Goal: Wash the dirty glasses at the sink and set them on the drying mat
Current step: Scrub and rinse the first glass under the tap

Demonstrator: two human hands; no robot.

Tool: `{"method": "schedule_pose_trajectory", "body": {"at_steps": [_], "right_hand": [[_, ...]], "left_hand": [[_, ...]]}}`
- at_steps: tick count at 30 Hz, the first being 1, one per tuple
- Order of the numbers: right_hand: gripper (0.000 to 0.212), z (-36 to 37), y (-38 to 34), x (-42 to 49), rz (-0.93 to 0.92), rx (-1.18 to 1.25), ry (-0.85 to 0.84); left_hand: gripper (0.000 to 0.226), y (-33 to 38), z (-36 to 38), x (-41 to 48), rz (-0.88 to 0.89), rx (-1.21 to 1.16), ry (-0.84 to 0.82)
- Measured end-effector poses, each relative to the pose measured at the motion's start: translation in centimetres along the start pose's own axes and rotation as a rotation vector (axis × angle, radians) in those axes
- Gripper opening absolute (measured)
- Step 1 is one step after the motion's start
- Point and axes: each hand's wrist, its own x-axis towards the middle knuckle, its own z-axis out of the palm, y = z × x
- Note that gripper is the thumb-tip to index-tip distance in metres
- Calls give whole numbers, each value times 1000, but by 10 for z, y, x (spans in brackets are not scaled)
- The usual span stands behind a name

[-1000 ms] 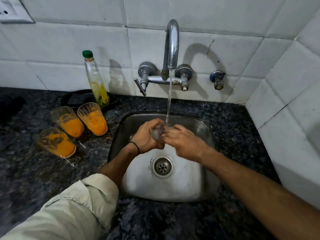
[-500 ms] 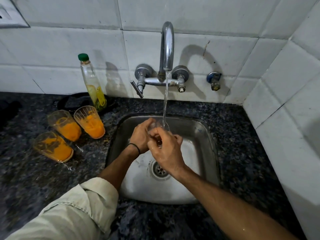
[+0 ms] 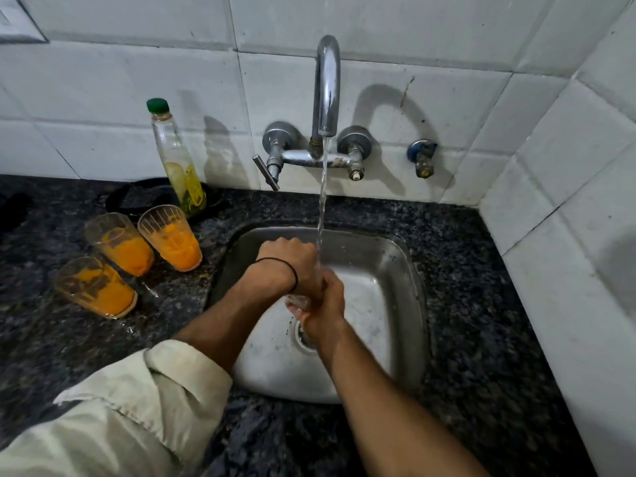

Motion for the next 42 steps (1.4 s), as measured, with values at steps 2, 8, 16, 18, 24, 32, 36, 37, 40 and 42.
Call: {"method": "schedule_pose_trajectory", "body": {"at_steps": [2,8,16,18,24,32,36,37,40,42], "right_hand": [[33,-2,9,2,58,-32,1],[25,-11,-18,14,-226,-922,136],[32,12,-59,-21,-648,-1522,-325],[36,20,-55,-26,-814,-1655,-115],[39,30,-58,-35,-1001,-1796,19],[43,37,-71,-38,-901,-1546,-52],[38,38,-64,-38,-877,-1654,166],[38,34,-70,-38,-851,-1669,69],[38,22,-88,-40,-713,-1658,-380],[39,23,-86,-43,-717,-1589,-410]], "left_hand": [[51,-3,9,1,-2,29,-49],[38,-46,66,3,72,-669,-353],[23,-28,100,-10,189,-1676,-281],[17,-12,92,-5,19,-1472,36],[17,7,78,-5,13,-1416,321],[19,-15,57,10,45,-1150,222],[16,0,61,10,-6,-1163,243],[21,-6,57,7,73,-1292,76],[23,-32,50,-1,394,-1412,-253],[23,-35,49,0,410,-1407,-264]]}}
